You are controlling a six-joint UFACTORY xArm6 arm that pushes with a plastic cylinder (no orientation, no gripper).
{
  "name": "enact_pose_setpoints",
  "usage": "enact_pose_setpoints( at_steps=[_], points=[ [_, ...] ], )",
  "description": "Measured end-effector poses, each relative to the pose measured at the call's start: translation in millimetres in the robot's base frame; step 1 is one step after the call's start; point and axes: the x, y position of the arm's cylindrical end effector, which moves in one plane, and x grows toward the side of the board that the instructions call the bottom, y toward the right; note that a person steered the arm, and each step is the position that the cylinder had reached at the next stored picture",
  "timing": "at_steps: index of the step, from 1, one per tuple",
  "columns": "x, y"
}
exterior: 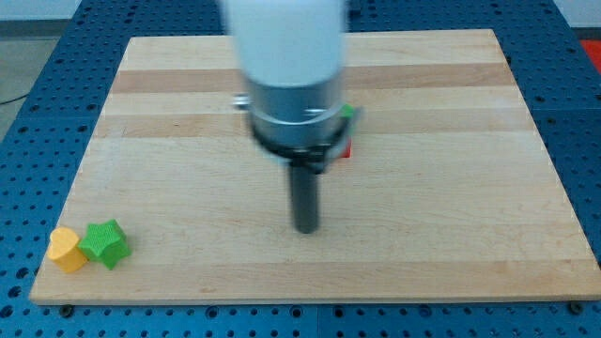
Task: Move the green circle towards the bottom left
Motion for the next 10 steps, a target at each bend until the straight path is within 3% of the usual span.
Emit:
enact_pose_setpoints(
  at_steps=[1,4,9,10],
  points=[
    [-9,53],
    [-109,61],
    [-150,12],
    [-178,-2]
  ],
)
